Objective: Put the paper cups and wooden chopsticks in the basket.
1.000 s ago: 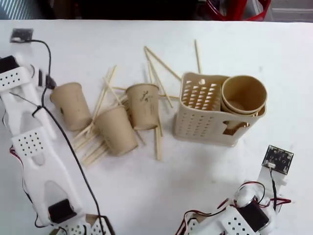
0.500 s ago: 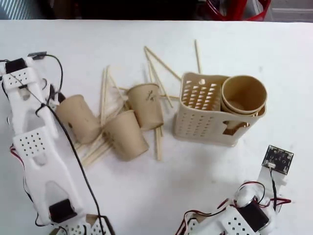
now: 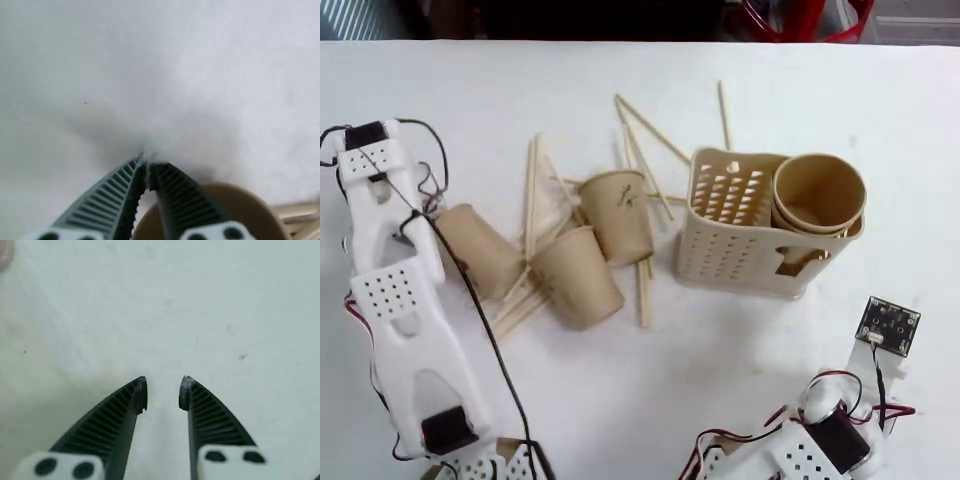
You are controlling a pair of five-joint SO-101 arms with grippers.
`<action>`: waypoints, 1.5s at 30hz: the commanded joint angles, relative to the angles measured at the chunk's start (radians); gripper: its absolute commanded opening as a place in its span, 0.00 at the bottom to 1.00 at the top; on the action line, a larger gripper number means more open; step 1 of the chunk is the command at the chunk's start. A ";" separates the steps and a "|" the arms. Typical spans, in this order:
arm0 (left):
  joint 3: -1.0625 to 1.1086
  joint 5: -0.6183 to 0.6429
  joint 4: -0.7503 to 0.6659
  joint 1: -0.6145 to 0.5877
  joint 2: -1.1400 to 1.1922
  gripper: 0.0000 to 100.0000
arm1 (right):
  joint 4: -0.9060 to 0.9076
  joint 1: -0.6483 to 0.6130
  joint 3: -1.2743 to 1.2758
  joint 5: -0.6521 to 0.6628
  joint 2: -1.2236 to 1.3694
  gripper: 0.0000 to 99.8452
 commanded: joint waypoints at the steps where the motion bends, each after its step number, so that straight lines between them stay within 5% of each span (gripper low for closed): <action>1: -0.026 0.026 0.008 0.004 -0.064 0.02 | -0.004 0.007 -0.005 0.006 -0.008 0.12; 13: -0.365 0.018 0.009 -0.183 -0.180 0.02 | -0.004 0.005 -0.005 0.006 -0.008 0.12; 20: -0.097 -0.077 0.011 -0.165 -0.389 0.11 | -0.004 0.001 -0.003 0.006 -0.008 0.12; 27: 0.442 -0.621 0.009 0.004 -0.842 0.25 | -0.004 0.001 -0.003 0.006 -0.008 0.12; 30: 0.598 -0.758 0.003 0.047 -0.993 0.27 | -0.004 0.001 -0.003 0.006 -0.008 0.12; 35: 0.644 -1.000 -0.037 0.058 -1.015 0.32 | -0.004 0.004 -0.003 0.006 -0.008 0.12; 40: 0.651 -1.203 -0.276 0.013 -0.952 0.23 | -0.004 0.001 -0.003 0.006 -0.008 0.12; 45: 0.646 -1.344 -0.219 0.008 -0.857 0.38 | -0.004 0.001 -0.003 0.006 -0.008 0.12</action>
